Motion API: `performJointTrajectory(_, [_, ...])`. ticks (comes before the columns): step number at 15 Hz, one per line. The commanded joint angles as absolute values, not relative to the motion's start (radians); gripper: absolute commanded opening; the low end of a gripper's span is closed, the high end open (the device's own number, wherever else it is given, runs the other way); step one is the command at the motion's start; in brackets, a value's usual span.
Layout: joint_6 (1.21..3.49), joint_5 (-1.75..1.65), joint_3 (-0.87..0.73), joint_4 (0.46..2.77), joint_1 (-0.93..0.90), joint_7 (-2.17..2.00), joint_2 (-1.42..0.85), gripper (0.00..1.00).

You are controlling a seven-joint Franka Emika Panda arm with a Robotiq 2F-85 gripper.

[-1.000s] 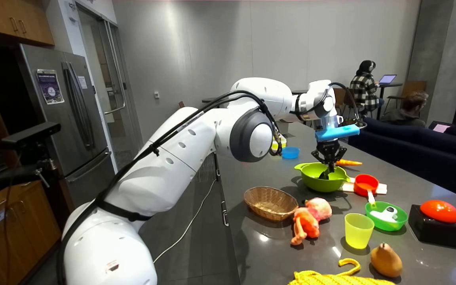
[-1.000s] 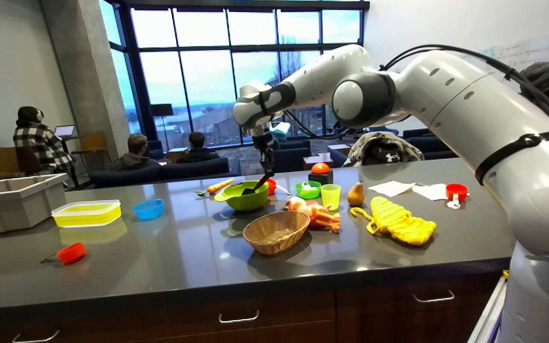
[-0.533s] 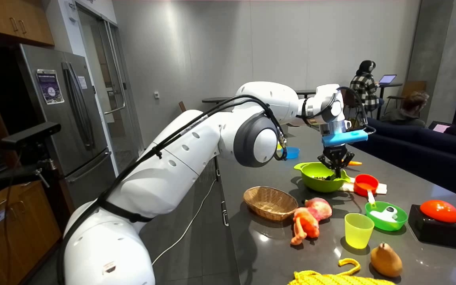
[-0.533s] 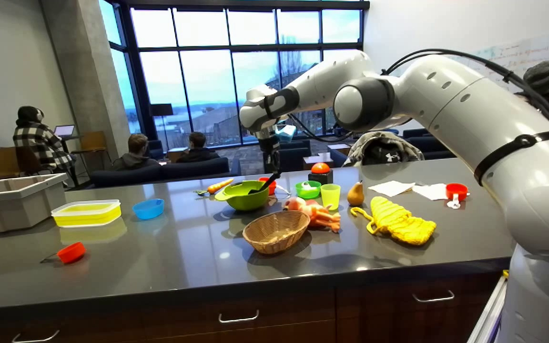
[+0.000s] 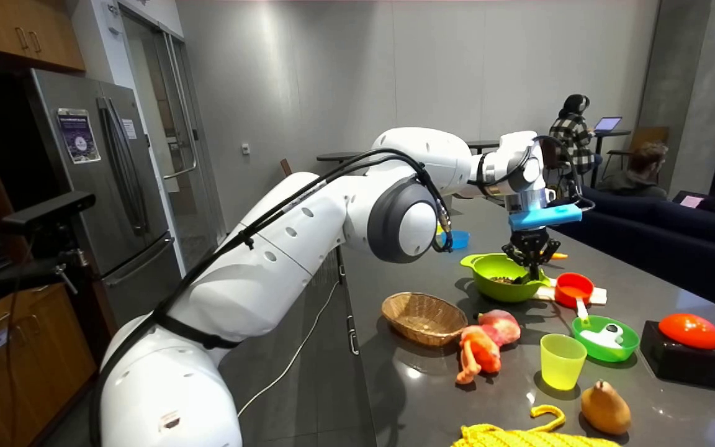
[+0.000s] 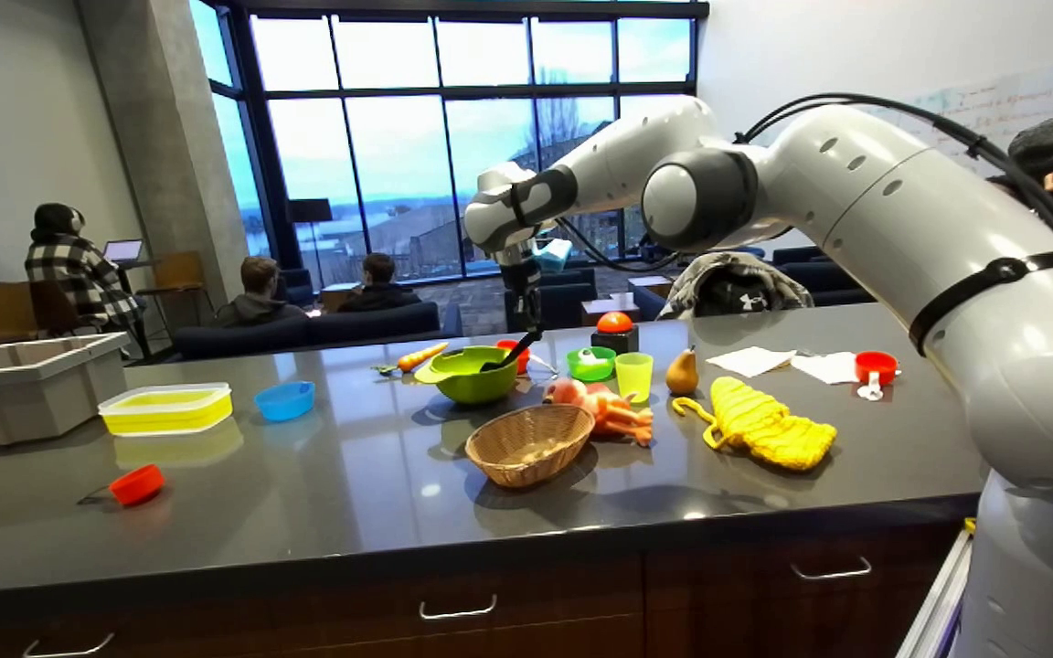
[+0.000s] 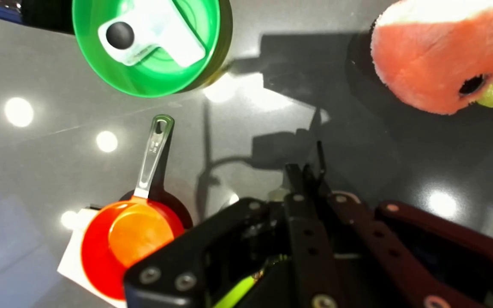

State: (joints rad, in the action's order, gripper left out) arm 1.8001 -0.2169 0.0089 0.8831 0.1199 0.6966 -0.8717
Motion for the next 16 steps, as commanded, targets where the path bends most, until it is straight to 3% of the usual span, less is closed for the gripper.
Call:
performJointTrajectory(1, [1.773,-0.221,0.008,0.896,0.117,0.703,-0.846,0.01])
performJointTrajectory(16, [1.723,-0.223,0.016,0.900,0.061,0.713,-0.825,0.01])
